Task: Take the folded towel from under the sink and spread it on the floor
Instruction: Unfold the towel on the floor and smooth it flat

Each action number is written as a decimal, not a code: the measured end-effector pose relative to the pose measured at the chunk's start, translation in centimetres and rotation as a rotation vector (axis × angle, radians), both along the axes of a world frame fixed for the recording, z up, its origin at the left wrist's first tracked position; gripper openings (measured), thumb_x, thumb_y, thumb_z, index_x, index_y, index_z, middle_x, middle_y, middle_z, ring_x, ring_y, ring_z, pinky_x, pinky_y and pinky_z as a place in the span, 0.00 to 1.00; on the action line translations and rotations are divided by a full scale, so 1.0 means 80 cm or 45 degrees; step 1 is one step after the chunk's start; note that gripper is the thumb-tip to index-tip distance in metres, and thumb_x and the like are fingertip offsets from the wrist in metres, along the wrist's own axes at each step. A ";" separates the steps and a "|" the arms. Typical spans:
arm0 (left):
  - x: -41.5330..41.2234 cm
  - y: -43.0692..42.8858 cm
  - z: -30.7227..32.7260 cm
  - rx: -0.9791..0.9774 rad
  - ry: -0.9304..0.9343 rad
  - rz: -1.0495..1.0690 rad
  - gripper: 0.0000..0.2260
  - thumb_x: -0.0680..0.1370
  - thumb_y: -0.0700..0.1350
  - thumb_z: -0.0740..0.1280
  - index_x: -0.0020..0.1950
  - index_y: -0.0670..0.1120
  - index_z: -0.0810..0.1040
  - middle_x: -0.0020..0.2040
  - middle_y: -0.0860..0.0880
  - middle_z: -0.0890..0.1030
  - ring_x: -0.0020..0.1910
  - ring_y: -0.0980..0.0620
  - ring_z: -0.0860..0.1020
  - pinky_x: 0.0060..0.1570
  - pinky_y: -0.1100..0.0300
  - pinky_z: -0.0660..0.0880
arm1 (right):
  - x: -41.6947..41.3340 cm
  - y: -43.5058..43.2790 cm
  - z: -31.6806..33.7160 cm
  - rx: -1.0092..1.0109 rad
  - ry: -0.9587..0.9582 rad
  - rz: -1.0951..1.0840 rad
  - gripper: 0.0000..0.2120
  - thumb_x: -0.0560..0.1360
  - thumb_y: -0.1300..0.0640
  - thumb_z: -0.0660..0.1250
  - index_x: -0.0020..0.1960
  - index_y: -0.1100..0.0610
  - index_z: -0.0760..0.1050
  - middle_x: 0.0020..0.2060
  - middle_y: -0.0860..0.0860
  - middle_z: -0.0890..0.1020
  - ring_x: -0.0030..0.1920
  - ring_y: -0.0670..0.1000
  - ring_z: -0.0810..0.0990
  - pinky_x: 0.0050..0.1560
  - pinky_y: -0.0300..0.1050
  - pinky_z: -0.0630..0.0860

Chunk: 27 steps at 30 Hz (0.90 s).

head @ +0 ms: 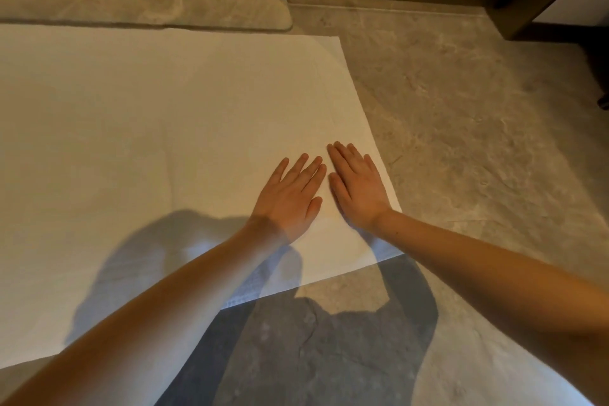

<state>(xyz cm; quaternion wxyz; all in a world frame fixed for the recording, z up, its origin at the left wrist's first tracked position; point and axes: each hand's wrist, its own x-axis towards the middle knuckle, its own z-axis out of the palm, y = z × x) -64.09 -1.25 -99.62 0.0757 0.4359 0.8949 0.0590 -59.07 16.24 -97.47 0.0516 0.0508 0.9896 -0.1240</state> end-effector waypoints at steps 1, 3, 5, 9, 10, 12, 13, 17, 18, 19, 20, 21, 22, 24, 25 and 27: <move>0.000 0.000 0.000 0.004 -0.006 0.005 0.27 0.82 0.54 0.42 0.81 0.46 0.46 0.81 0.49 0.47 0.80 0.49 0.43 0.76 0.49 0.38 | 0.004 -0.002 -0.005 0.002 0.005 -0.026 0.25 0.84 0.50 0.47 0.80 0.51 0.51 0.79 0.48 0.55 0.79 0.50 0.48 0.78 0.51 0.44; 0.002 0.000 0.000 0.004 -0.017 0.011 0.27 0.83 0.54 0.43 0.81 0.46 0.45 0.81 0.49 0.46 0.79 0.49 0.43 0.77 0.49 0.39 | 0.008 -0.002 -0.010 0.006 0.021 -0.047 0.25 0.83 0.49 0.46 0.80 0.49 0.50 0.79 0.47 0.54 0.79 0.49 0.46 0.78 0.49 0.43; 0.003 0.001 0.002 0.007 -0.038 -0.002 0.27 0.83 0.54 0.44 0.81 0.47 0.45 0.81 0.50 0.46 0.79 0.49 0.42 0.77 0.49 0.39 | 0.008 0.001 -0.009 0.001 0.020 -0.049 0.26 0.83 0.48 0.45 0.80 0.49 0.51 0.79 0.47 0.55 0.79 0.48 0.47 0.78 0.49 0.43; -0.008 -0.013 0.012 0.150 -0.143 0.081 0.26 0.84 0.53 0.46 0.81 0.48 0.47 0.81 0.51 0.47 0.79 0.51 0.43 0.77 0.53 0.38 | -0.016 -0.008 0.007 -0.123 0.070 -0.096 0.26 0.82 0.48 0.46 0.79 0.50 0.54 0.78 0.48 0.57 0.78 0.49 0.50 0.78 0.51 0.48; -0.016 -0.023 0.016 0.187 -0.148 0.142 0.25 0.84 0.53 0.47 0.81 0.48 0.48 0.81 0.52 0.48 0.79 0.52 0.44 0.76 0.55 0.37 | -0.027 -0.015 0.013 -0.163 0.096 -0.097 0.25 0.83 0.49 0.48 0.79 0.50 0.55 0.78 0.49 0.58 0.78 0.50 0.51 0.78 0.52 0.50; -0.039 -0.054 0.024 0.192 -0.123 0.235 0.25 0.84 0.53 0.48 0.81 0.48 0.48 0.81 0.51 0.49 0.79 0.52 0.44 0.75 0.56 0.36 | -0.056 -0.032 0.028 -0.218 0.134 -0.054 0.24 0.84 0.51 0.51 0.78 0.52 0.56 0.78 0.51 0.59 0.78 0.51 0.53 0.77 0.53 0.51; -0.053 -0.075 0.028 0.162 -0.110 0.256 0.25 0.84 0.52 0.48 0.81 0.48 0.48 0.81 0.51 0.49 0.79 0.52 0.44 0.75 0.56 0.36 | -0.073 -0.042 0.037 -0.225 0.143 -0.016 0.24 0.84 0.51 0.52 0.78 0.52 0.56 0.78 0.51 0.59 0.78 0.51 0.53 0.77 0.52 0.51; -0.124 -0.189 0.071 -0.067 -0.088 0.221 0.26 0.84 0.52 0.48 0.81 0.48 0.46 0.81 0.51 0.47 0.79 0.53 0.43 0.76 0.56 0.39 | -0.147 -0.097 0.079 -0.252 0.158 0.200 0.26 0.83 0.47 0.50 0.78 0.54 0.57 0.77 0.52 0.60 0.78 0.52 0.54 0.77 0.53 0.53; -0.142 -0.220 0.088 -0.133 -0.085 0.240 0.26 0.85 0.52 0.48 0.81 0.47 0.46 0.81 0.51 0.47 0.79 0.52 0.43 0.76 0.56 0.40 | -0.168 -0.113 0.089 -0.252 0.163 0.262 0.25 0.83 0.49 0.51 0.79 0.54 0.57 0.78 0.52 0.59 0.78 0.52 0.54 0.77 0.52 0.53; -0.158 -0.252 0.107 -0.200 -0.088 0.282 0.25 0.85 0.52 0.48 0.81 0.47 0.46 0.81 0.51 0.47 0.79 0.52 0.44 0.76 0.57 0.40 | -0.188 -0.132 0.100 -0.254 0.171 0.321 0.24 0.84 0.50 0.52 0.79 0.54 0.56 0.78 0.52 0.59 0.78 0.52 0.54 0.77 0.50 0.53; -0.171 -0.282 0.125 -0.261 -0.111 0.339 0.25 0.85 0.52 0.47 0.81 0.47 0.46 0.81 0.51 0.46 0.79 0.52 0.44 0.76 0.58 0.41 | -0.208 -0.153 0.111 -0.266 0.176 0.371 0.24 0.84 0.51 0.53 0.78 0.55 0.57 0.77 0.52 0.60 0.78 0.52 0.55 0.76 0.47 0.53; -0.181 -0.310 0.141 -0.308 -0.154 0.400 0.25 0.85 0.52 0.45 0.81 0.47 0.45 0.81 0.51 0.46 0.79 0.52 0.44 0.75 0.58 0.41 | -0.226 -0.175 0.121 -0.282 0.170 0.417 0.24 0.84 0.52 0.53 0.78 0.55 0.57 0.77 0.52 0.60 0.78 0.52 0.56 0.75 0.45 0.53; -0.187 -0.335 0.153 -0.337 -0.208 0.457 0.25 0.85 0.53 0.45 0.81 0.47 0.45 0.81 0.51 0.46 0.79 0.53 0.44 0.75 0.59 0.42 | -0.241 -0.198 0.130 -0.295 0.156 0.464 0.24 0.84 0.52 0.53 0.78 0.55 0.57 0.77 0.53 0.61 0.77 0.52 0.57 0.74 0.44 0.54; -0.195 -0.375 0.163 -0.344 -0.299 0.543 0.25 0.85 0.53 0.44 0.81 0.46 0.45 0.81 0.51 0.46 0.79 0.53 0.44 0.74 0.61 0.42 | -0.265 -0.242 0.138 -0.298 0.130 0.554 0.24 0.84 0.52 0.54 0.78 0.55 0.57 0.77 0.53 0.62 0.77 0.52 0.58 0.73 0.42 0.55; -0.198 -0.388 0.163 -0.316 -0.312 0.562 0.25 0.85 0.53 0.44 0.81 0.47 0.45 0.81 0.51 0.46 0.79 0.53 0.45 0.73 0.62 0.42 | -0.275 -0.263 0.138 -0.294 0.118 0.597 0.24 0.84 0.52 0.54 0.78 0.55 0.57 0.77 0.53 0.62 0.77 0.52 0.59 0.73 0.42 0.55; -0.207 -0.405 0.157 -0.255 -0.233 0.571 0.25 0.85 0.53 0.45 0.81 0.47 0.44 0.81 0.51 0.45 0.79 0.53 0.43 0.74 0.61 0.40 | -0.290 -0.305 0.133 -0.268 0.098 0.687 0.24 0.83 0.52 0.54 0.78 0.56 0.57 0.77 0.54 0.61 0.76 0.52 0.59 0.72 0.41 0.55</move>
